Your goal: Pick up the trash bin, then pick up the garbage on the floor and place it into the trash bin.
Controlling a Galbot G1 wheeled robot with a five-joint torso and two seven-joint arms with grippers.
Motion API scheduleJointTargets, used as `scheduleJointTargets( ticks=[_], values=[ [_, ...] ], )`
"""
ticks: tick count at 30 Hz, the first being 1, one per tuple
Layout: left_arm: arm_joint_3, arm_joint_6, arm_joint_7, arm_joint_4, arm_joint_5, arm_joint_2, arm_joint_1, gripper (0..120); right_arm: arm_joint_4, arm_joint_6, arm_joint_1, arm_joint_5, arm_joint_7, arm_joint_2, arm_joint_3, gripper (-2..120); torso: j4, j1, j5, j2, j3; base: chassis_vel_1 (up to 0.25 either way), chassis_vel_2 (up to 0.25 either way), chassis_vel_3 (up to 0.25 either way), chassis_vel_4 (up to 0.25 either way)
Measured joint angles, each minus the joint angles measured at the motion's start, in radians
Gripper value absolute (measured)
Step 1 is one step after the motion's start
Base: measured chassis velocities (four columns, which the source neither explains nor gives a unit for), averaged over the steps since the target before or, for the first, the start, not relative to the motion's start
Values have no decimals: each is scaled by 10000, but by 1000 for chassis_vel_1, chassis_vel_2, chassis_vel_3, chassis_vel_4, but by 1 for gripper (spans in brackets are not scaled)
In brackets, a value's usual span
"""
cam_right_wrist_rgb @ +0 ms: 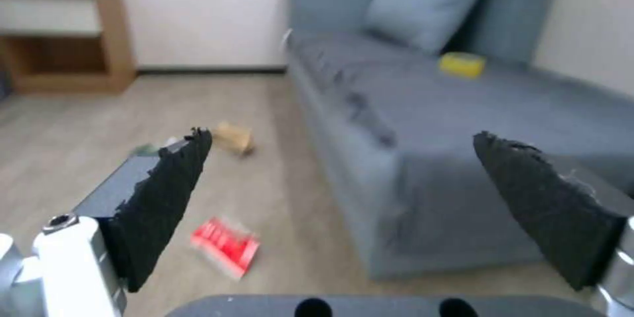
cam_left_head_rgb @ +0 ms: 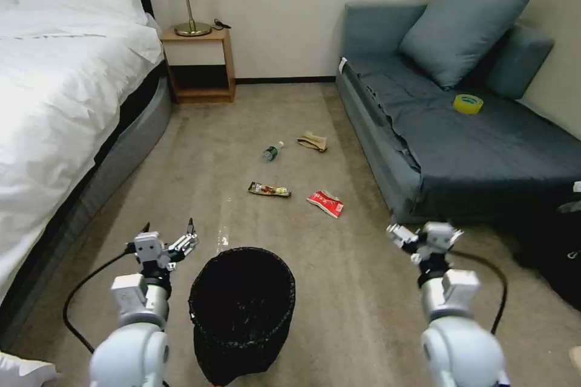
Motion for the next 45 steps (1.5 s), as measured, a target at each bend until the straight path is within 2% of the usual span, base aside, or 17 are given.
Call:
scheduleJointTargets(
  ticks=[1,2,3,5,9,10,14,15,16,17,19,22,23,25,29,38,45],
  values=[
    [14,91,-73,-116,-181,173,67,100,216,-210,-10,138,209,-148,34,100,0,1,-3,0,1,0,0,0,0],
    [46,190,-206,-224,-372,366,142,100,292,-387,-69,234,319,-241,41,100,0,1,23,-1,2,0,0,0,0],
    [94,282,-313,-331,-524,546,226,100,381,-509,-112,303,381,-320,53,100,-4,1,25,-1,2,0,0,0,0],
    [147,370,-430,-409,-651,683,319,100,447,-545,-137,364,420,-370,60,100,-2,1,9,0,1,0,0,0,0],
    [516,1233,-1510,-894,-1221,1156,690,100,529,-717,-240,541,553,-470,103,100,-1,1,12,-1,2,0,0,0,0],
    [516,1233,-1510,-894,-1221,1156,690,100,529,-717,-240,541,553,-470,103,100,-1,1,12,-1,2,0,0,0,0],
    [957,2641,-2778,-1413,-2391,1461,842,100,517,-721,-273,561,580,-527,202,100,-1,1,15,-1,2,0,0,0,0],
    [957,2641,-2778,-1413,-2391,1461,842,100,517,-721,-273,561,580,-527,202,100,-1,1,15,-1,2,0,0,0,0],
    [1125,3218,-3339,-1576,-3101,1517,832,100,512,-712,-285,563,580,-536,219,100,-2,1,15,-1,1,0,0,0,0],
    [1222,3463,-3643,-1632,-3432,1539,815,100,511,-704,-286,563,580,-536,223,100,-2,1,15,-1,2,0,0,0,0],
    [1293,3639,-3926,-1649,-3614,1549,795,100,510,-701,-285,563,580,-535,224,100,-2,1,16,0,2,0,0,0,0],
    [1402,4171,-4814,-1596,-4376,1618,734,100,447,-650,-272,539,580,-517,222,100,-1,1,16,0,2,0,0,0,0],
    [1402,4171,-4814,-1596,-4376,1618,734,100,447,-650,-272,539,580,-517,222,100,-1,1,16,0,2,0,0,0,0],
    [1491,4266,-5438,-1471,-4998,1636,670,100,378,-568,-273,504,582,-505,223,100,-1,1,15,-1,3,0,0,0,0],
    [1636,4271,-5921,-1233,-5483,1628,593,100,298,-494,-261,433,584,-499,229,100,-2,1,15,-1,3,0,0,0,0],
    [2088,4233,-6488,-37,-6422,1541,34,100,158,-444,-187,345,598,-453,155,100,-1,1,15,-1,3,0,0,0,0],
    [2335,4214,-6655,789,-6700,1462,-297,100,41,-401,-88,296,610,-421,116,100,-2,1,15,-1,3,0,0,0,0]
  ],
)
